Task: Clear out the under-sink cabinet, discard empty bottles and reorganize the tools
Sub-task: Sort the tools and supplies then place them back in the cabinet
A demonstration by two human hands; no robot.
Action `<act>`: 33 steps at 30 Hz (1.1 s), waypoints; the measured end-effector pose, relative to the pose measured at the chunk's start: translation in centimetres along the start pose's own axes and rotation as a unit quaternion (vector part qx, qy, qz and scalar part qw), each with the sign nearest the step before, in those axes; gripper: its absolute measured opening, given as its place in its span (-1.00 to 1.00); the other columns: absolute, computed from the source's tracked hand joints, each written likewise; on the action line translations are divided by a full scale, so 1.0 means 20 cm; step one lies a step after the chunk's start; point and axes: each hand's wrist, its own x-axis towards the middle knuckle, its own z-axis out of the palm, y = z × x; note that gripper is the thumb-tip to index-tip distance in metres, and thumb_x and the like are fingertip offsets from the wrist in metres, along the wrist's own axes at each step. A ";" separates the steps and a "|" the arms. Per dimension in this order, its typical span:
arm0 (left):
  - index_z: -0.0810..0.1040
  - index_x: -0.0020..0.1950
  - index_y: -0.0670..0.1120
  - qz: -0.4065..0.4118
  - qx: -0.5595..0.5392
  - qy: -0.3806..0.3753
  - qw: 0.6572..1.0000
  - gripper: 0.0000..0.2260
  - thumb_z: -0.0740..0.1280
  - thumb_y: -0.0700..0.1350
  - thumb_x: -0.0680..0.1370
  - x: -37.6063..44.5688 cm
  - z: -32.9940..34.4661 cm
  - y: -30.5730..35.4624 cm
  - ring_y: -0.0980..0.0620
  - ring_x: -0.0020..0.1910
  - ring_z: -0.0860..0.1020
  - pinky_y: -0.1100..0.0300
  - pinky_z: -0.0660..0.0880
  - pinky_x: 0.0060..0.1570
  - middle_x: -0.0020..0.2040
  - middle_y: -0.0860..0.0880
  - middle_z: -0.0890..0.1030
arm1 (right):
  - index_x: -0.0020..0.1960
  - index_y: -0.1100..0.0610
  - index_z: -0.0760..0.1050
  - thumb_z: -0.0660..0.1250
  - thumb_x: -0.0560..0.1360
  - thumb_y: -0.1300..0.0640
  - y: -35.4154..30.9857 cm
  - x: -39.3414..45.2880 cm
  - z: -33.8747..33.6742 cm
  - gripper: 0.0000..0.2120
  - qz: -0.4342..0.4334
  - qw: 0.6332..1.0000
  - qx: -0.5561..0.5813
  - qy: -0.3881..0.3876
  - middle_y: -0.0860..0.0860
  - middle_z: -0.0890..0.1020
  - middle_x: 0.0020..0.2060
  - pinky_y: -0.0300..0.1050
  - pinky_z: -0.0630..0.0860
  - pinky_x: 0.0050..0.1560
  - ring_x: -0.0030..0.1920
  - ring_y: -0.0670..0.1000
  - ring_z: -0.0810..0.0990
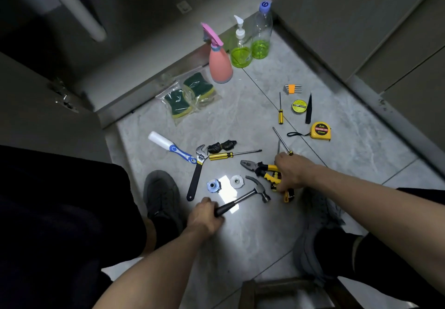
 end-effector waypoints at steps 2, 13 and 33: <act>0.53 0.09 0.01 0.050 -0.011 -0.038 0.998 -0.72 0.28 0.14 0.49 -0.05 -0.02 0.01 -0.13 0.12 0.57 0.12 0.50 0.03 0.08 -0.05 0.59 | 0.02 0.03 0.29 0.51 0.21 -0.23 0.00 0.00 -0.02 -0.40 0.004 1.000 0.005 0.009 0.03 0.45 0.01 -0.09 0.40 -0.22 -0.14 0.04 0.45; 0.42 -0.03 0.00 0.155 -0.004 0.053 0.987 -0.61 0.07 0.25 0.38 0.05 -0.45 0.10 -0.21 -0.11 0.54 0.09 0.32 -0.24 -0.17 -0.13 0.57 | -0.13 0.11 0.34 0.38 0.18 -0.17 0.12 0.12 -0.37 -0.55 0.134 0.928 0.271 0.217 0.03 0.50 -0.23 0.03 0.49 -0.27 -0.25 0.14 0.51; 0.42 0.11 -0.11 -0.122 -0.343 0.126 0.923 -0.67 0.10 0.14 0.64 0.93 -0.49 0.75 -0.19 0.01 0.53 0.05 0.42 -0.07 0.07 -0.15 0.57 | -0.24 0.12 0.39 0.54 0.23 -0.16 0.23 0.60 -0.34 -0.55 0.170 0.910 0.328 0.191 -0.05 0.48 -0.37 -0.17 0.20 -0.42 -0.34 -0.02 0.44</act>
